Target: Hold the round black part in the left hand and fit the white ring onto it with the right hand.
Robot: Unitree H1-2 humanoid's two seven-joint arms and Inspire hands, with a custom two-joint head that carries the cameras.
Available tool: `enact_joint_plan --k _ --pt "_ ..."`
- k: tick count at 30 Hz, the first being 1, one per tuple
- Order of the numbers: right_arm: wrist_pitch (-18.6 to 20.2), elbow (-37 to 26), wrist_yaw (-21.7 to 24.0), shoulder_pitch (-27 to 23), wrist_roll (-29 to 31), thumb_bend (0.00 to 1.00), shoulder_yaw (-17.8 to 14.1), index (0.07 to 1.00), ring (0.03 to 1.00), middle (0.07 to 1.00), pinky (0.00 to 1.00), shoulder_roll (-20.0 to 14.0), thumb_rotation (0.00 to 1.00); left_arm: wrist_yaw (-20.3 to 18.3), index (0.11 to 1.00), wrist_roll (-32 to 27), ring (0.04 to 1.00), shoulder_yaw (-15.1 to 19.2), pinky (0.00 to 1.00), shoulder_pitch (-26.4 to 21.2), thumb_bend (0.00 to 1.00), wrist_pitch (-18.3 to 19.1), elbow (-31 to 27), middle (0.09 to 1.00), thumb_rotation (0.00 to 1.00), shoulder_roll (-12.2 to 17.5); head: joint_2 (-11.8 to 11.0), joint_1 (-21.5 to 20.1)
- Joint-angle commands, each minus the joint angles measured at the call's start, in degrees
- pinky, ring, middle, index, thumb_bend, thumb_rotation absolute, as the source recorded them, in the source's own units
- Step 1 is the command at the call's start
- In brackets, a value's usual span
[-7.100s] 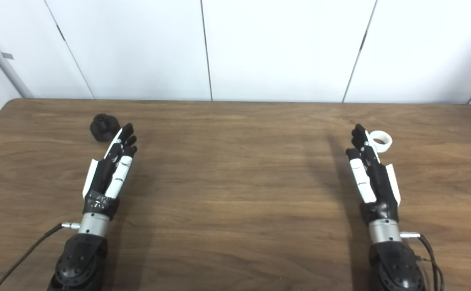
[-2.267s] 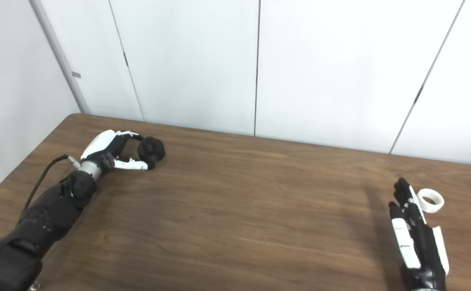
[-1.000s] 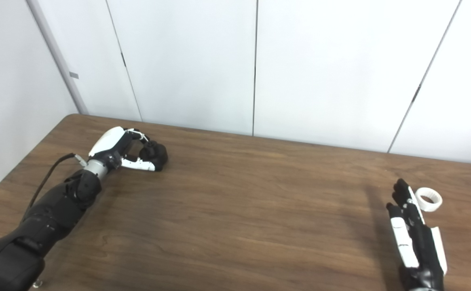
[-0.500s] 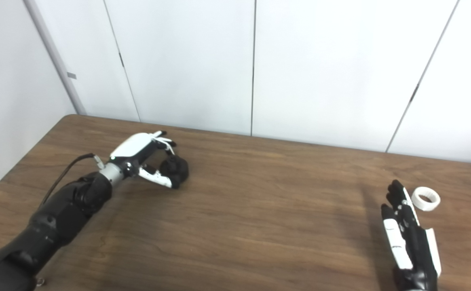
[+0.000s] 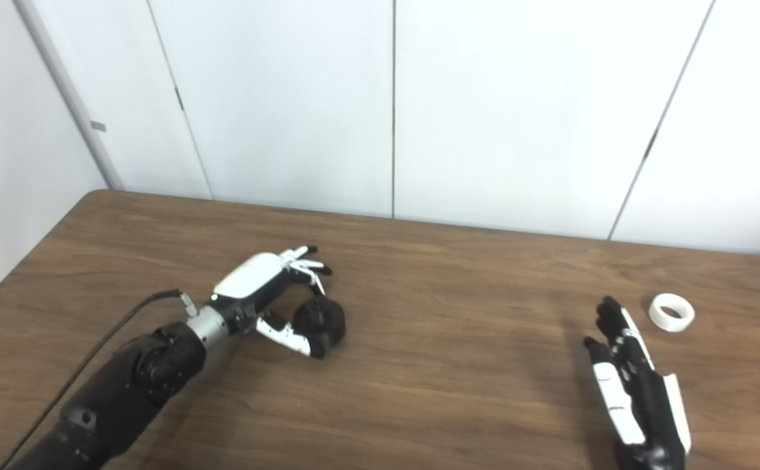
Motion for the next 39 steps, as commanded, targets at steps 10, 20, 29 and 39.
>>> enact_joint_plan --k 10,20,29,39 --pt "1.4 -10.1 -0.6 -1.3 -2.4 0.32 0.9 0.914 0.939 0.944 0.83 0.6 0.76 -5.2 0.479 0.5 1.000 -0.9 1.00 1.3 0.52 -2.7 -8.5 0.859 0.06 -2.3 0.6 -3.0" --pt "3.5 -14.1 -0.7 -1.1 -4.3 0.34 2.0 0.906 0.937 0.938 0.85 2.3 0.77 -7.2 0.479 1.5 1.000 -3.1 1.00 1.5 0.52 -4.2 -10.0 0.858 0.06 -3.9 1.0 -6.8" --pt "2.6 -15.9 -1.2 -1.0 -6.5 0.33 2.6 0.905 0.935 0.935 0.84 3.2 0.76 -4.2 0.478 4.8 1.000 -5.4 1.00 0.8 0.52 -5.4 -6.0 0.845 0.05 -4.1 1.1 -10.4" --pt "5.5 -19.0 -1.6 -1.0 -9.1 0.38 3.2 0.902 0.936 0.936 0.85 3.3 0.82 3.3 0.479 7.4 1.000 -10.3 1.00 -0.7 0.52 -5.5 -4.1 0.842 0.05 -2.1 2.0 -12.7"
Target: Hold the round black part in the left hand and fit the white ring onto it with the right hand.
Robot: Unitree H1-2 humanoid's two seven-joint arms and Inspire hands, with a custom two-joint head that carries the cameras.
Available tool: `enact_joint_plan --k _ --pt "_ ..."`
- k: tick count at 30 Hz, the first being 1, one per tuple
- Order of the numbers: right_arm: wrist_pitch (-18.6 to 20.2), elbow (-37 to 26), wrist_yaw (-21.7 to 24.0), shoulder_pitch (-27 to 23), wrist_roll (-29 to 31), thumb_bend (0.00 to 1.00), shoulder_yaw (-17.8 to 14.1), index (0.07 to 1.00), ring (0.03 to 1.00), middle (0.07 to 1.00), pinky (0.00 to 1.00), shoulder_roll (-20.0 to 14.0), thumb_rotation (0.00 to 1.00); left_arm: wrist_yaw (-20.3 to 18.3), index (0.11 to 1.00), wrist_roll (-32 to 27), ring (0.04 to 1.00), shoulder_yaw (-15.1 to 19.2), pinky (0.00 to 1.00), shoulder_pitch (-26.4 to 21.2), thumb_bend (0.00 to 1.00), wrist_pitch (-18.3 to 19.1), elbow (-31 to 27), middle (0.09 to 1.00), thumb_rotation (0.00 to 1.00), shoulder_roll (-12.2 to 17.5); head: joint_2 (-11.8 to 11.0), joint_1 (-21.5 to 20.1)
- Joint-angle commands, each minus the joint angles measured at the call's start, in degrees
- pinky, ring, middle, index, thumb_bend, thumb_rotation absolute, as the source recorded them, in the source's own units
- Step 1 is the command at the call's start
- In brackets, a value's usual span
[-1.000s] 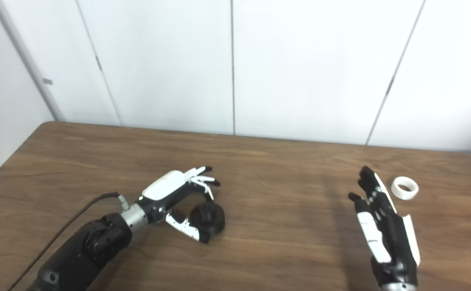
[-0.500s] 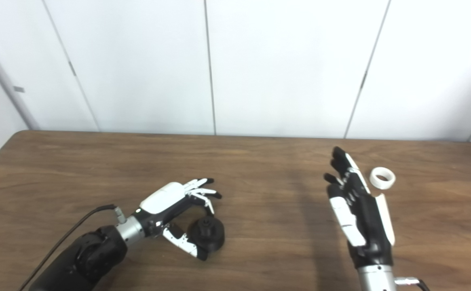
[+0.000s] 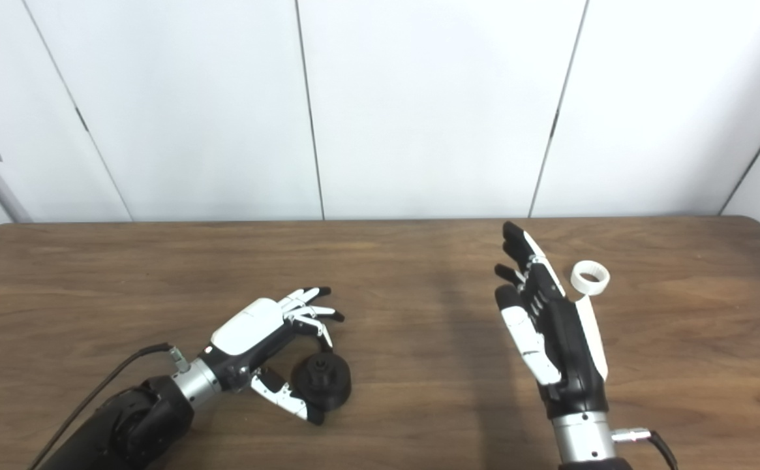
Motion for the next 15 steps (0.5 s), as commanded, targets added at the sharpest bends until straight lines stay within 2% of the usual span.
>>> enact_joint_plan --k 1,7,9,13,15 --pt "-0.4 -2.6 -0.5 -1.2 -0.7 0.38 0.0 0.902 0.934 0.935 0.85 0.2 0.82 1.8 0.479 2.3 1.000 -1.8 1.00 -1.6 0.52 0.0 0.6 0.841 0.05 1.4 0.1 -0.6" --pt "1.8 -4.9 -0.6 -1.7 -1.7 0.38 -0.5 0.897 0.922 0.922 0.84 -0.4 0.82 6.2 0.479 2.7 1.000 -5.4 1.00 -2.5 0.52 0.0 1.3 0.836 0.05 2.9 0.2 -1.8" --pt "2.6 -5.7 -0.4 -1.8 -1.3 0.38 -0.8 0.900 0.926 0.921 0.86 -0.7 0.82 7.2 0.479 3.0 1.000 -6.1 1.00 -2.6 0.52 0.0 1.3 0.835 0.06 3.1 0.2 -2.1" --pt "1.8 -6.0 -0.5 -2.2 -1.1 0.37 -1.5 0.889 0.907 0.914 0.83 -1.6 0.80 8.5 0.479 3.5 1.000 -7.1 1.00 -2.6 0.52 0.0 1.5 0.845 0.06 3.3 0.1 -3.2" --pt "2.7 -6.6 -0.5 -2.4 -2.1 0.37 -2.0 0.892 0.907 0.921 0.82 -2.2 0.81 8.9 0.479 3.8 1.000 -7.6 1.00 -2.8 0.52 0.0 1.6 0.850 0.06 3.4 0.1 -3.7"
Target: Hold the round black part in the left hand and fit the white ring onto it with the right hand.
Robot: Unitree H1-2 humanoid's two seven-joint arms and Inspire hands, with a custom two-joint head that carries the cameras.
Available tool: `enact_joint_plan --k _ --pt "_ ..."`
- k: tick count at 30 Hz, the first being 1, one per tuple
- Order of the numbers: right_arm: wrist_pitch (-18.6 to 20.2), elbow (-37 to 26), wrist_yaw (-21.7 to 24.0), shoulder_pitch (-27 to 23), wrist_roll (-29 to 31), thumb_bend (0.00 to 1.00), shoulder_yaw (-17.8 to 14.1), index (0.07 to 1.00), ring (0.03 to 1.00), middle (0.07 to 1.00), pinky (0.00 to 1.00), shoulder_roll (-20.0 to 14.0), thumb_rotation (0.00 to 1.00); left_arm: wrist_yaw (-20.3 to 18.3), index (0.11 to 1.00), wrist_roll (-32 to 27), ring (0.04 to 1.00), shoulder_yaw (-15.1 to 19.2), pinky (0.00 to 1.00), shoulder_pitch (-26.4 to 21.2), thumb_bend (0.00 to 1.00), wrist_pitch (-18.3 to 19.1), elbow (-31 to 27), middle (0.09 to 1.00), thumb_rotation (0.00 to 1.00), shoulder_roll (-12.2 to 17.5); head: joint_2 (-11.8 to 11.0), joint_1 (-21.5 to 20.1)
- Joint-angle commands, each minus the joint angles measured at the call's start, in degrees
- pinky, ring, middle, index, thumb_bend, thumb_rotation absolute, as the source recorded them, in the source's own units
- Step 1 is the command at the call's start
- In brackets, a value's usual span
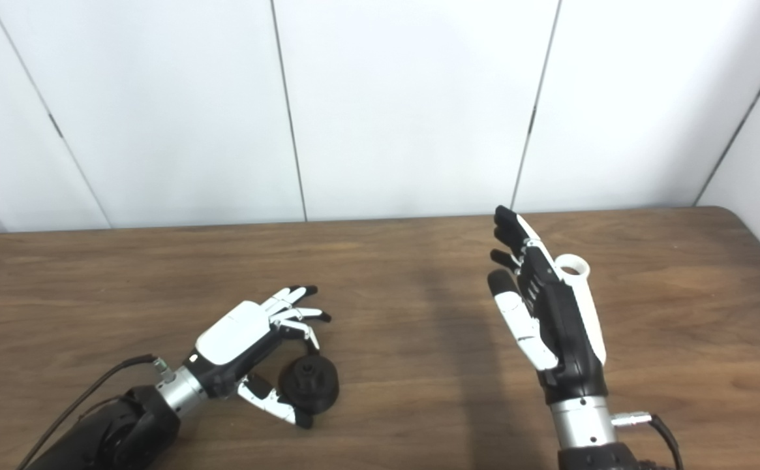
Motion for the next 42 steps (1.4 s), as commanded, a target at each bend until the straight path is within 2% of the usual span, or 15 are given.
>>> enact_joint_plan --k 1,6,9,12,15,17,19,25,32,36,42 --pt "0.2 -3.0 -0.3 -2.1 -0.9 0.37 -0.9 0.892 0.912 0.924 0.82 -1.0 0.81 -0.1 0.479 2.0 1.000 -1.1 1.00 -1.1 0.52 0.0 0.1 0.855 0.06 1.1 0.0 -0.3" --pt "3.8 -4.4 -1.1 -3.6 -1.8 0.38 -3.3 0.897 0.954 0.934 0.92 -2.4 0.75 1.1 0.480 1.9 1.000 -2.0 1.00 -1.3 0.52 0.0 0.6 0.855 0.05 1.1 -0.1 -1.1" --pt "6.6 -5.7 -2.0 -5.8 -5.9 0.43 -5.4 0.856 0.885 0.884 0.79 -4.0 0.59 1.6 0.480 2.1 1.000 -2.1 1.00 -1.3 0.52 0.0 0.7 0.854 0.05 1.0 -0.1 -1.6" --pt "11.5 -6.9 -2.4 -8.7 -9.3 0.50 -7.8 0.834 0.866 0.862 0.77 -5.8 0.51 1.7 0.480 1.8 1.000 -2.2 1.00 -1.2 0.52 0.0 0.7 0.856 0.06 0.9 -0.4 -2.3" --pt "14.9 -6.2 -2.1 -12.3 -8.7 0.51 -10.6 0.807 0.835 0.839 0.71 -8.3 0.29 2.0 0.480 1.9 1.000 -2.3 1.00 -1.1 0.52 0.0 0.7 0.855 0.06 0.7 -0.5 -2.8" --pt "15.4 -4.1 -1.5 -14.1 -7.3 0.55 -12.1 0.791 0.809 0.834 0.63 -10.7 0.19 2.2 0.480 1.8 1.000 -2.4 1.00 -1.1 0.52 0.0 0.8 0.851 0.05 0.5 -0.9 -3.4" --pt "14.7 -0.7 -1.4 -15.6 -7.6 0.58 -12.7 0.779 0.802 0.823 0.63 -13.0 0.15 2.7 0.479 1.8 1.000 -2.6 1.00 -1.2 0.52 0.0 1.3 0.852 0.06 0.3 -1.4 -4.6" --pt "14.6 6.6 -0.5 -17.6 -8.5 0.64 -11.9 0.758 0.779 0.787 0.64 -18.4 0.14 5.0 0.479 1.1 1.000 -4.2 1.00 -1.4 0.52 0.0 1.9 0.853 0.06 0.5 -1.6 -5.0" --pt "10.8 15.8 1.2 -20.0 -9.3 0.73 -9.4 0.752 0.766 0.779 0.66 -24.6 0.11 5.6 0.479 0.6 1.000 -4.8 1.00 -1.2 0.52 0.0 1.7 0.850 0.06 1.2 -2.5 -6.6" --pt "11.4 19.1 2.8 -20.8 -10.2 0.76 -7.3 0.751 0.774 0.775 0.69 -27.5 0.12 5.2 0.479 0.4 1.000 -4.7 1.00 -1.1 0.52 0.0 1.9 0.855 0.06 1.7 -3.0 -7.4" --pt "8.0 25.1 3.9 -22.3 -14.8 0.80 -2.2 0.733 0.803 0.789 0.72 -31.7 0.10 5.6 0.480 0.3 1.000 -5.0 1.00 -1.2 0.52 0.0 2.3 0.862 0.06 2.2 -3.7 -8.0"
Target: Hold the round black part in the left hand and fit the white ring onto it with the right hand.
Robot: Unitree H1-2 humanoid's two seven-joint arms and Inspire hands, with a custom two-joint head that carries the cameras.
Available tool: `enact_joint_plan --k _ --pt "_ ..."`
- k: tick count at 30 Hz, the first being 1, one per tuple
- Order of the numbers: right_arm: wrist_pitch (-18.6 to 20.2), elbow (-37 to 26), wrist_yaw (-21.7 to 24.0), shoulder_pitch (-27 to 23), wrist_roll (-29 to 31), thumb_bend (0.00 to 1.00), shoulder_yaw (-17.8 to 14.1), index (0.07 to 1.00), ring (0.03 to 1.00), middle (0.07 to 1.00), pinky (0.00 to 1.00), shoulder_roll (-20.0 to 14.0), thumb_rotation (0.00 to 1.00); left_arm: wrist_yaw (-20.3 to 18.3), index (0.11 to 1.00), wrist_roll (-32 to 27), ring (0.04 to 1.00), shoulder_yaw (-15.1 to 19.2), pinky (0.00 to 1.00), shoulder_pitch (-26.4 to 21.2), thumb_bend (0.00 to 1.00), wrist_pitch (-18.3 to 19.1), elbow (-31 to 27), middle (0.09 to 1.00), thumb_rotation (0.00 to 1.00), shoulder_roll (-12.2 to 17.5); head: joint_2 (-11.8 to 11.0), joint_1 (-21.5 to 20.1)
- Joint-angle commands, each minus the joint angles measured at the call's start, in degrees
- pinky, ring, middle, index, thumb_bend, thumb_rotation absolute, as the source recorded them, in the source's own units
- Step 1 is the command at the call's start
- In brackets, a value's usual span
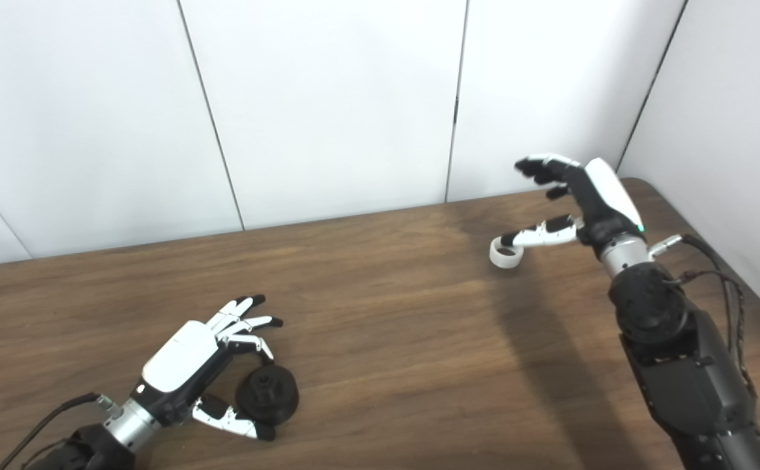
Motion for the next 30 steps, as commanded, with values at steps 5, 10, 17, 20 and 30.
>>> enact_joint_plan --k 5,10,17,20,30 --pt "-4.5 3.9 1.3 -5.5 -4.2 0.84 3.8 0.718 0.819 0.810 0.73 -4.8 0.10 -0.8 0.480 0.1 1.000 -1.0 1.00 -0.6 0.52 0.0 0.7 0.861 0.06 2.1 0.0 -0.3" --pt "-3.7 6.7 4.5 -8.4 -8.0 0.88 8.2 0.718 0.870 0.830 0.79 -6.5 0.11 -0.2 0.480 -0.1 1.000 -1.6 1.00 -0.7 0.52 0.0 0.9 0.862 0.06 2.5 -0.4 -0.7" --pt "-7.5 11.9 5.7 -11.5 -11.4 0.92 12.0 0.707 0.877 0.840 0.76 -7.5 0.15 -0.4 0.480 -0.3 1.000 -1.9 1.00 -0.7 0.52 0.0 1.1 0.859 0.06 2.7 -0.8 -1.6" --pt "-7.5 13.9 6.4 -12.7 -12.8 0.92 13.4 0.713 0.886 0.847 0.77 -7.5 0.17 -0.2 0.480 -0.4 1.000 -2.1 1.00 -0.6 0.52 0.0 1.1 0.859 0.06 2.7 -0.9 -1.6" --pt "-8.4 17.4 9.4 -15.2 -15.9 0.90 16.1 0.724 0.916 0.861 0.82 -8.7 0.19 -0.4 0.480 -0.2 1.000 -2.1 1.00 -0.5 0.52 0.0 0.7 0.856 0.06 3.0 -1.1 -2.5"
